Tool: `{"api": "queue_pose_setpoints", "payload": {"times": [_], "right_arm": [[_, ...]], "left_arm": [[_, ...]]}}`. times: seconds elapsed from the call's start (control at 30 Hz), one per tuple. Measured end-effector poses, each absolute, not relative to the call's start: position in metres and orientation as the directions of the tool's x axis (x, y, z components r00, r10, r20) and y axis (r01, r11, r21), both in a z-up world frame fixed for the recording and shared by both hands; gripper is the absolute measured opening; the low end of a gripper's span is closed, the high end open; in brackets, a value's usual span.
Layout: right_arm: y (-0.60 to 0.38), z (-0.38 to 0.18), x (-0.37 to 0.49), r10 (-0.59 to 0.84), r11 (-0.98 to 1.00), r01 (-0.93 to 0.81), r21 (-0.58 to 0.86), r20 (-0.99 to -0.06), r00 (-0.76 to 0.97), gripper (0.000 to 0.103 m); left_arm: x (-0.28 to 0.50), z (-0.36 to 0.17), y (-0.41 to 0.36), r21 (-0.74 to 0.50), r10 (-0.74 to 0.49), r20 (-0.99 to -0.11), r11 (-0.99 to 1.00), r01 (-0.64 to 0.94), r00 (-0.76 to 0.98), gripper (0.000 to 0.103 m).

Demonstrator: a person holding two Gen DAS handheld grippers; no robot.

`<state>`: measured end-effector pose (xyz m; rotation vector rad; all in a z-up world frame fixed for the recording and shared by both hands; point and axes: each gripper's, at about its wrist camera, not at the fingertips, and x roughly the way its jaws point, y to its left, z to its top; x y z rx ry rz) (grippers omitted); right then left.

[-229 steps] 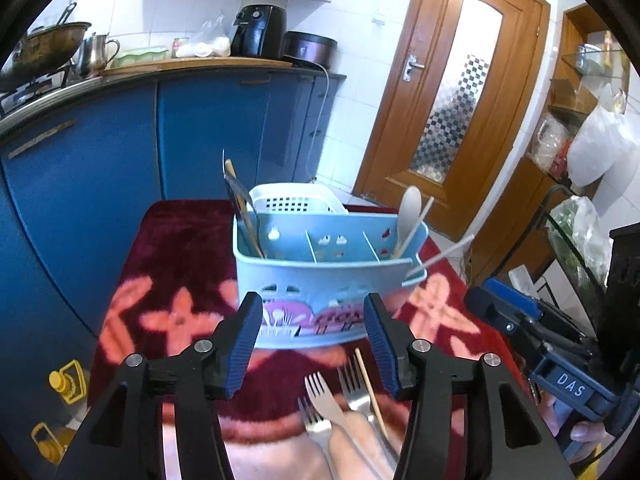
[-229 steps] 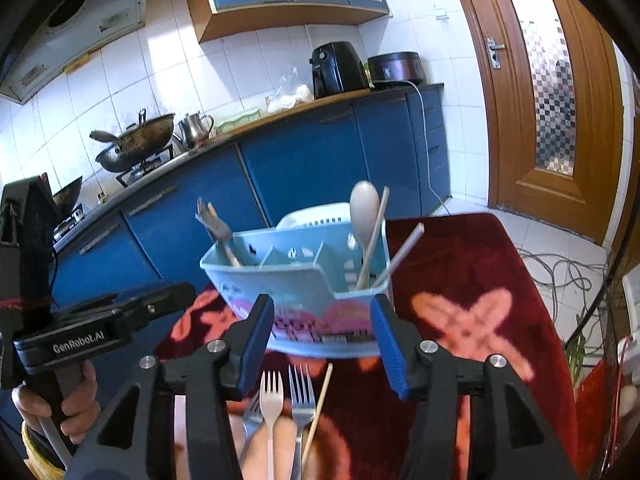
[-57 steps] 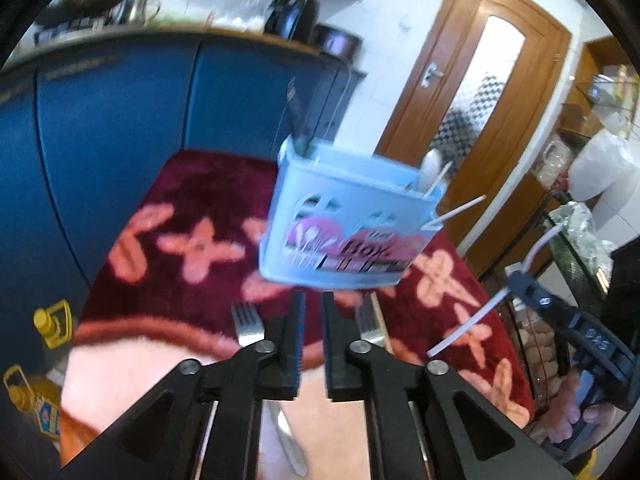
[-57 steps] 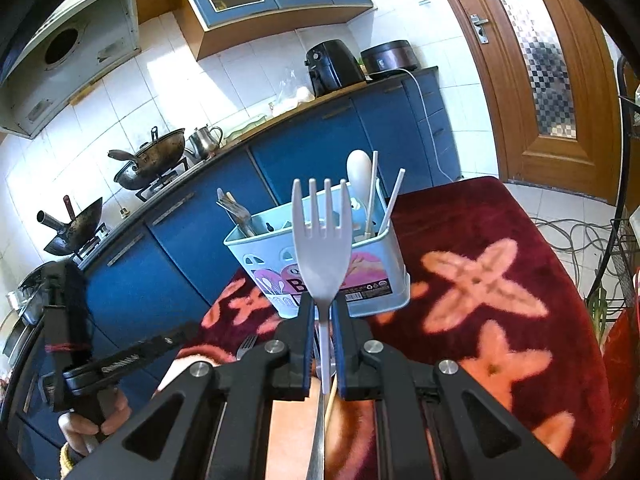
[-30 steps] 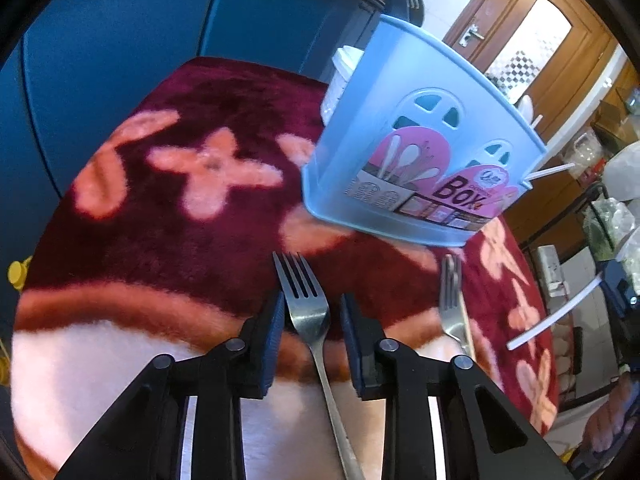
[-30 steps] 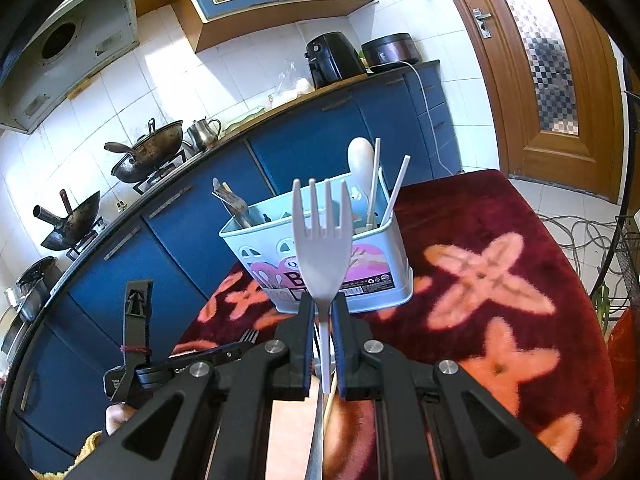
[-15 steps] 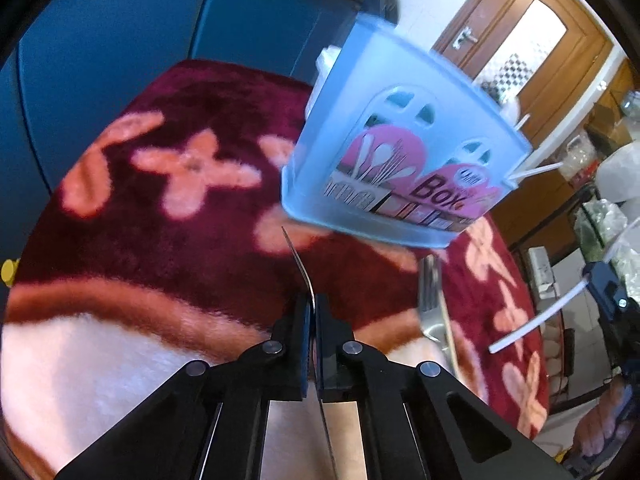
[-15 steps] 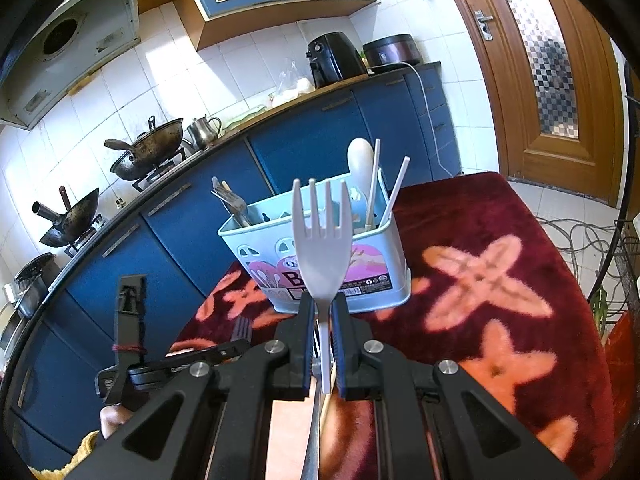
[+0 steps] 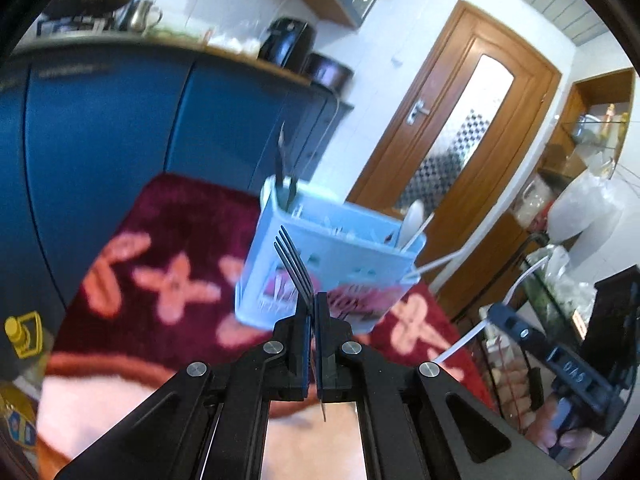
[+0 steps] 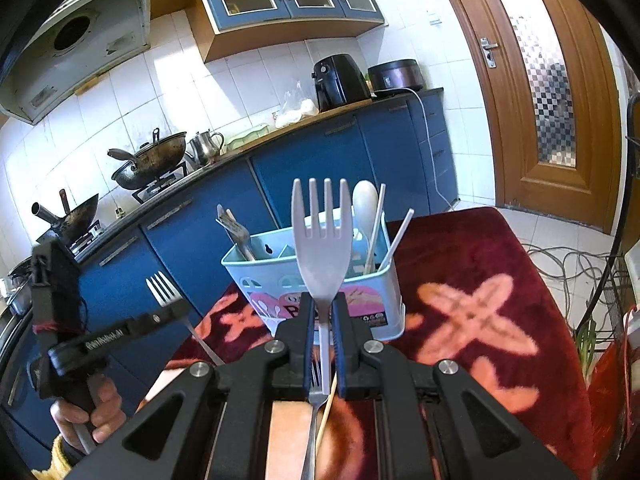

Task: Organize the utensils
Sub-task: 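Carry the silver fork and white plastic fork with both tools over the blue box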

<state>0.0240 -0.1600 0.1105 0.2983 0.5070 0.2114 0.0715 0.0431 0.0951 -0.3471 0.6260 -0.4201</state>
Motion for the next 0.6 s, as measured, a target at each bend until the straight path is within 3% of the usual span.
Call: {"api": "queue_pose_setpoints", "payload": {"times": [0.6], "right_arm": [[-0.162,0.117,0.025,0.262,0.938,-0.122,0.325,-0.435,0.861,0.01]], "left_arm": [[0.104,0.205,0.038,-0.266,-0.339,-0.33,0.929,0.258,0.881,0.001]]}}
